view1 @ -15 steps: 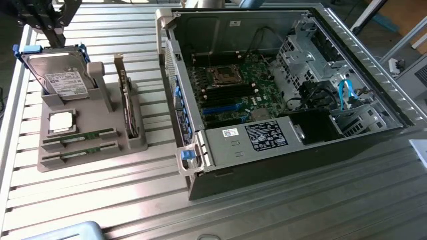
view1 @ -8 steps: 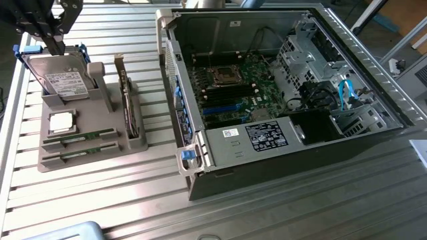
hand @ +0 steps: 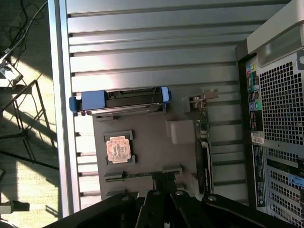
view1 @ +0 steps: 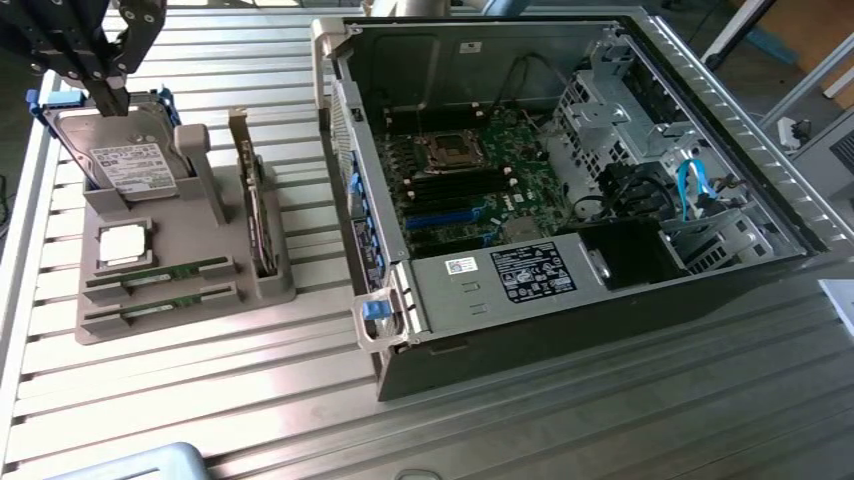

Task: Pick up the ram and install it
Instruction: 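Pick up the ram and move it above insertion slot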

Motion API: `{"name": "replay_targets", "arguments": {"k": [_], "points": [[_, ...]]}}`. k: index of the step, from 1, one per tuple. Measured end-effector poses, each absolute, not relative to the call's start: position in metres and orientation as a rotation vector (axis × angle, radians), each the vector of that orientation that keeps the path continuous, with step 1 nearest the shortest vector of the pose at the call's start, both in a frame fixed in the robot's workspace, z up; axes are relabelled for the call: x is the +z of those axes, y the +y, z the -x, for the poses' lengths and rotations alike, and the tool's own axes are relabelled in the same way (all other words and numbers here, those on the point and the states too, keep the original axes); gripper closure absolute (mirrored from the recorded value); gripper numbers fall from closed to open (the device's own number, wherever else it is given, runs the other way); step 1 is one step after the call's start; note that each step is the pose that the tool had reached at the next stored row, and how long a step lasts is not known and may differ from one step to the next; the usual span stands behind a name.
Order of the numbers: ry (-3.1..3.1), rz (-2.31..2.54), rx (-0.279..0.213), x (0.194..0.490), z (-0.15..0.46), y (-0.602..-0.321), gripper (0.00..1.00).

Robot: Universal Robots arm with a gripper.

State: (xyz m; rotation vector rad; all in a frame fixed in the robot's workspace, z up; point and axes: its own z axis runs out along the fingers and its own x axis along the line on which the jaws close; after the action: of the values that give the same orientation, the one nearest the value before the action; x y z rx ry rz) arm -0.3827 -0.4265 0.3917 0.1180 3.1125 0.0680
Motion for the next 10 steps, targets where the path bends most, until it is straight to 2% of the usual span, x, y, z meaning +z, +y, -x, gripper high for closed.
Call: {"name": "replay_targets", "arguments": {"k": [10], "points": [[3.115,-0.111,0.068,0.3916,0.3826,-0.4266,0.89]]}}
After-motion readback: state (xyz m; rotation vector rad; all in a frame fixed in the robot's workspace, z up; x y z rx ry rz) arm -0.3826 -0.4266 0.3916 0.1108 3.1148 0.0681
